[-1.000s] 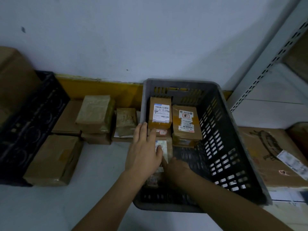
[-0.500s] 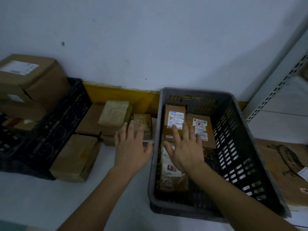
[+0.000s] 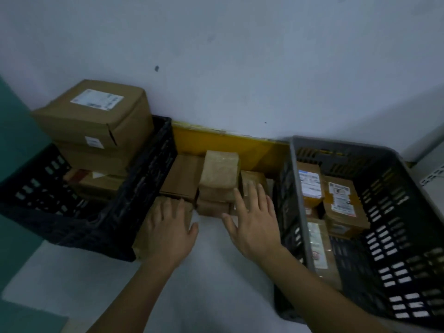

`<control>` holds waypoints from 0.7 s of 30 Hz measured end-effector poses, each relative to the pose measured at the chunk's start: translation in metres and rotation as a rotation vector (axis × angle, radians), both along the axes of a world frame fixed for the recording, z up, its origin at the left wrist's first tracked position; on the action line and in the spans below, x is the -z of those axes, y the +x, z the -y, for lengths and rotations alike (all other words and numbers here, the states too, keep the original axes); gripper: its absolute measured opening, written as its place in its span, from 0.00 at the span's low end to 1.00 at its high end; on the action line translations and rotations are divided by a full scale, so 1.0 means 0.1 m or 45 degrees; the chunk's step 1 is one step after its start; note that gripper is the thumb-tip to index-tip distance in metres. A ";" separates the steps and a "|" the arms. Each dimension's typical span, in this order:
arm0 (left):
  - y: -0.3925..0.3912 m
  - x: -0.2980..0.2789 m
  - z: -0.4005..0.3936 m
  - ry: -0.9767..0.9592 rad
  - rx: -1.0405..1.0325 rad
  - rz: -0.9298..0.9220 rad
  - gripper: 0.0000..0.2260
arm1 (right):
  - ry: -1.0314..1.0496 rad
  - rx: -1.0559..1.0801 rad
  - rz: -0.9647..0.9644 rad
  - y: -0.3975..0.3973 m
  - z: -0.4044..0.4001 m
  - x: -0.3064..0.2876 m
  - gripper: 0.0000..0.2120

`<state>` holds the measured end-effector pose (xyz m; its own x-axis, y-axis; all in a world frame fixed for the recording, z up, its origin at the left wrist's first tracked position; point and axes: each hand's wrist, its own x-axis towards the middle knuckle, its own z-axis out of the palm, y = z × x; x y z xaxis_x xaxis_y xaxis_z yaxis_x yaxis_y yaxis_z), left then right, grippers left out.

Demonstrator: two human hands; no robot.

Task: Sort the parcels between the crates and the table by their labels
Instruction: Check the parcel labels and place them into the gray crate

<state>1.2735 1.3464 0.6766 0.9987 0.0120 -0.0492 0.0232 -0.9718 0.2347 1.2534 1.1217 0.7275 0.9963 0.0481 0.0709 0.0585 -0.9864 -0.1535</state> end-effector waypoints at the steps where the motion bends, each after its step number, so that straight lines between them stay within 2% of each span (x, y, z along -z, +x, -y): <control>1: 0.02 0.08 -0.15 -0.004 -0.013 -0.035 0.38 | 0.006 0.021 -0.021 0.00 -0.14 0.10 0.38; 6: 0.06 0.43 -0.61 -0.082 -0.011 -0.291 0.51 | -0.006 0.115 -0.222 -0.10 -0.65 0.48 0.41; 11: 0.13 0.69 -0.67 -0.082 -0.044 -0.515 0.57 | -0.084 0.185 -0.388 -0.18 -0.93 0.72 0.39; 13: 0.13 0.78 -0.66 -0.034 -0.050 -0.594 0.56 | -0.085 0.204 -0.381 -0.20 -0.99 0.79 0.39; 17: 0.15 0.88 -0.66 0.081 -0.046 -0.550 0.55 | -0.071 0.207 -0.415 -0.25 -1.01 0.90 0.38; 21: 0.17 0.91 -0.61 0.069 -0.113 -0.584 0.61 | -0.077 0.242 -0.462 -0.33 -0.98 0.96 0.38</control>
